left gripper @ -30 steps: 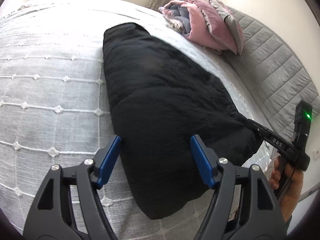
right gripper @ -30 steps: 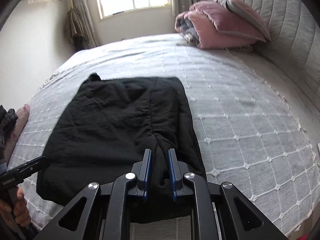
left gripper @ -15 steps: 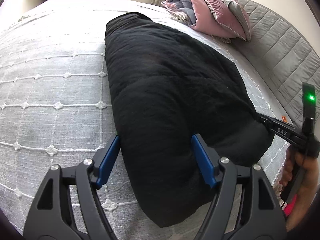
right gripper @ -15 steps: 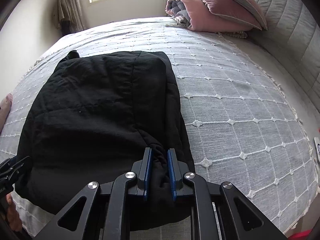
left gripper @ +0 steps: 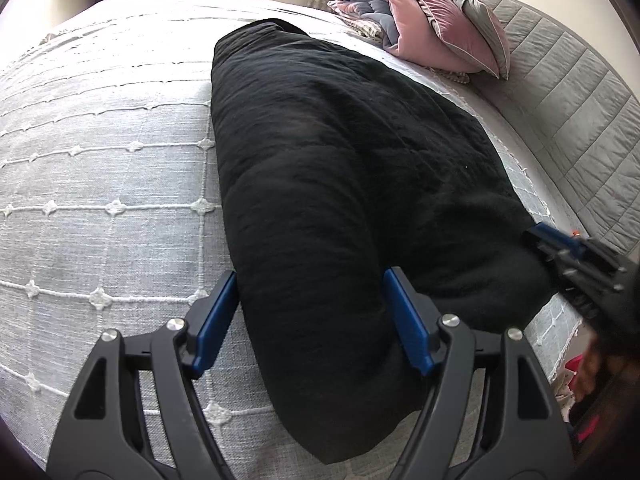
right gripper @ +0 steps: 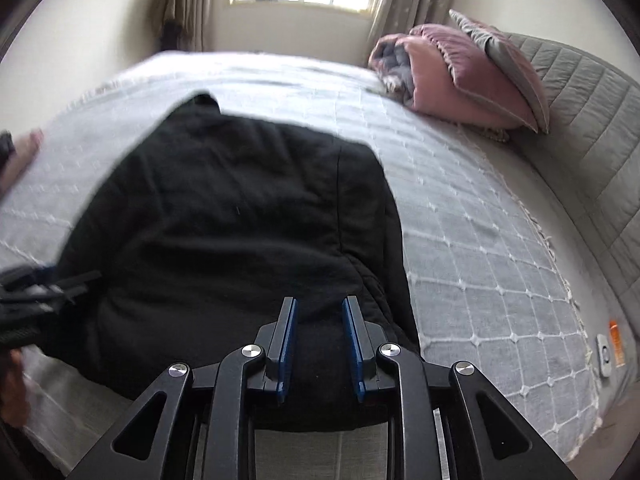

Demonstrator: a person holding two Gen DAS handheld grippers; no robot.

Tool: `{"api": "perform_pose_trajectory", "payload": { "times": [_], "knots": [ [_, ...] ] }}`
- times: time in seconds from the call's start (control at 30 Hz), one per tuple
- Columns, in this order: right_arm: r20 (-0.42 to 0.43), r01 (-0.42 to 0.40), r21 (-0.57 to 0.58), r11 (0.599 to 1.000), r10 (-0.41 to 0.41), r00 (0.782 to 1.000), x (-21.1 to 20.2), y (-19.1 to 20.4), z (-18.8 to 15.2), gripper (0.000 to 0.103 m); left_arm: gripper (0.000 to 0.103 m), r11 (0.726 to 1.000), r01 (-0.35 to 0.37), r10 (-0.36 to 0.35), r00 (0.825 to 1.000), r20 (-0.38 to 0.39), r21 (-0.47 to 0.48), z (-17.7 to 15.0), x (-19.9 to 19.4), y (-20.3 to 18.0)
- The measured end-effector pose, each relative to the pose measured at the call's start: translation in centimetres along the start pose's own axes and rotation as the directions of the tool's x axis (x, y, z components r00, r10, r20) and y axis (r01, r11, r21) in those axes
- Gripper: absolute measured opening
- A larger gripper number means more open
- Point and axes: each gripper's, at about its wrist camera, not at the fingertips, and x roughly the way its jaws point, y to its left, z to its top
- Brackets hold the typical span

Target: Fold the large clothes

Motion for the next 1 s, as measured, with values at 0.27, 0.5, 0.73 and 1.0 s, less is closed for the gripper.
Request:
{"api": "perform_pose_trajectory", "payload": {
  "times": [0.27,0.5,0.73,1.0],
  "knots": [
    [-0.048,0.087,-0.035,0.996,-0.088,0.995,2.2,1.6,-0.1,0.022,0.075,1.000,-0.009,0.008,1.000,0.010,0.011,-0.1,-0.1,0.0],
    [-0.052,0.095,-0.019,0.995,-0.095,0.994,2.2,1.7,0.0,0.022,0.075,1.000,-0.001,0.001,1.000,0.007,0.007,-0.2,-0.2,0.1],
    [-0.057,0.118,-0.012,0.993,-0.119,0.991,1.9,2.1,0.1,0.022,0.076,0.976,0.164,-0.174,0.983,-0.062,-0.147,0.6,-1.2,2.7],
    [-0.036,0.042,0.051,0.998,-0.040,0.999,0.8,0.8,0.3,0.035,0.080,0.929,0.256,-0.283,0.957,-0.065,-0.269,0.4,-1.3,5.2]
  ]
}}
